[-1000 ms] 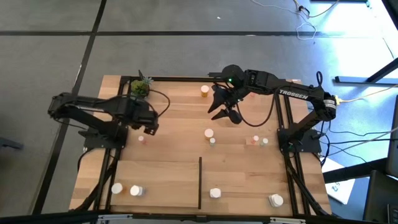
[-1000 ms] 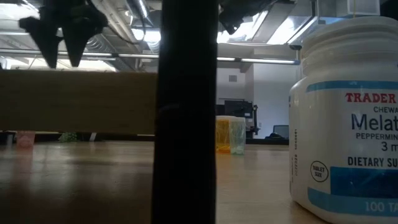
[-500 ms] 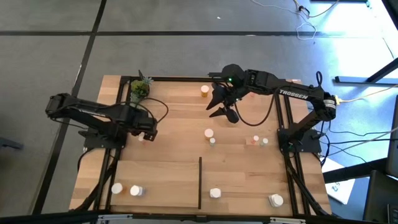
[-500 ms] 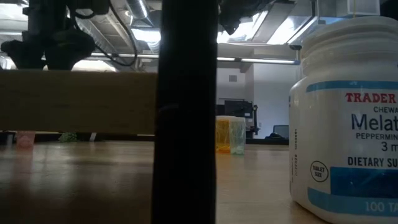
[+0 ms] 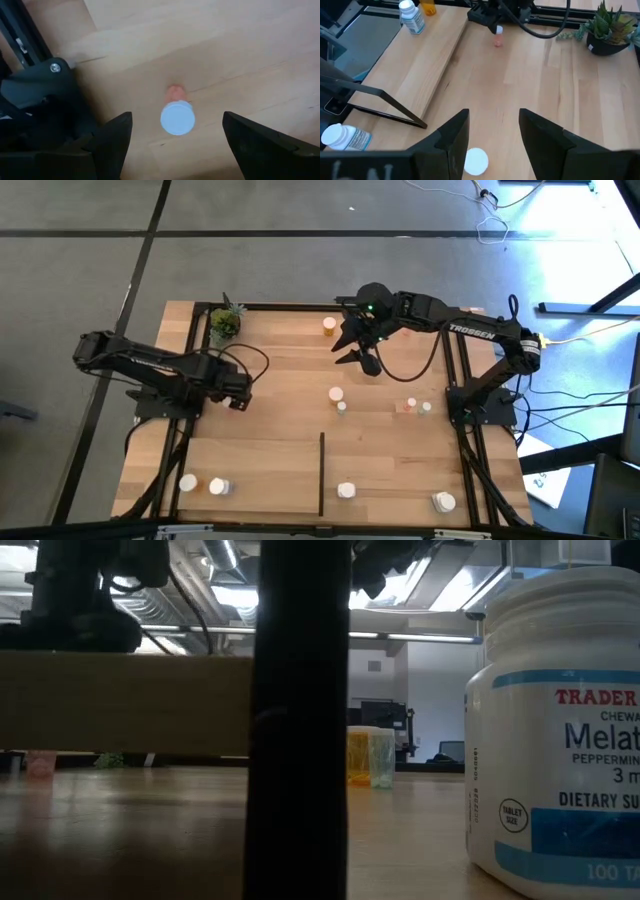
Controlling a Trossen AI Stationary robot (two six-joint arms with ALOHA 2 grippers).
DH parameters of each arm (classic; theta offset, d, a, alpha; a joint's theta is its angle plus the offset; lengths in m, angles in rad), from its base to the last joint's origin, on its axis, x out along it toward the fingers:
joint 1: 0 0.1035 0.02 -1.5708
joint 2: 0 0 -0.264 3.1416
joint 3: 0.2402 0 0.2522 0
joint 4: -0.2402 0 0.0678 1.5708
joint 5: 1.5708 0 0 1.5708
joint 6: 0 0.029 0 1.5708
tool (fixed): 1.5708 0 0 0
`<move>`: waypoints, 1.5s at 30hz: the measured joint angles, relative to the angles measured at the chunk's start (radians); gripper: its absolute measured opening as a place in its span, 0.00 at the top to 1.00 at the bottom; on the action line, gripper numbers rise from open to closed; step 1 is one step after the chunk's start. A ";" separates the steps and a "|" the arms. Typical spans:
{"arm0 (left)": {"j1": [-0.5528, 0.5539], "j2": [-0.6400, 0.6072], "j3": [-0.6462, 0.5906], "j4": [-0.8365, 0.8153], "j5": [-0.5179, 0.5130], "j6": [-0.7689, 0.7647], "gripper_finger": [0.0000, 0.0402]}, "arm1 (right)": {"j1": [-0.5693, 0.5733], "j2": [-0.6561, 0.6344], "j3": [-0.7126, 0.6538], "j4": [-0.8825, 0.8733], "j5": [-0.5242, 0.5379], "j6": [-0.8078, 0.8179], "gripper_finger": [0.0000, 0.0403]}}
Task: Pick and place medicine bottles onto shelf by color
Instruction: Put the bottom left small red pill bottle on the shelf
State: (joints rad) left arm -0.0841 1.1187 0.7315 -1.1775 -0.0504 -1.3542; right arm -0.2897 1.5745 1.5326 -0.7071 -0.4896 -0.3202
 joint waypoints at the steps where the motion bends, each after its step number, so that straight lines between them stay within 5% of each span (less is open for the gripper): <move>1: 0.000 0.000 -0.006 0.003 0.005 0.000 0.24 | 0.000 0.000 0.000 0.000 0.000 0.000 0.57; 17: 0.000 0.000 -0.112 0.162 0.022 -0.001 0.24 | 0.000 0.000 0.000 0.000 0.000 -0.002 0.57; 45: -0.018 0.000 -0.122 0.170 0.013 0.001 0.25 | 0.000 0.000 0.000 0.000 0.001 -0.002 0.57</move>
State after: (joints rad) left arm -0.1019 1.1191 0.6094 -1.0077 -0.0369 -1.3531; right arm -0.2897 1.5745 1.5326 -0.7072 -0.4889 -0.3222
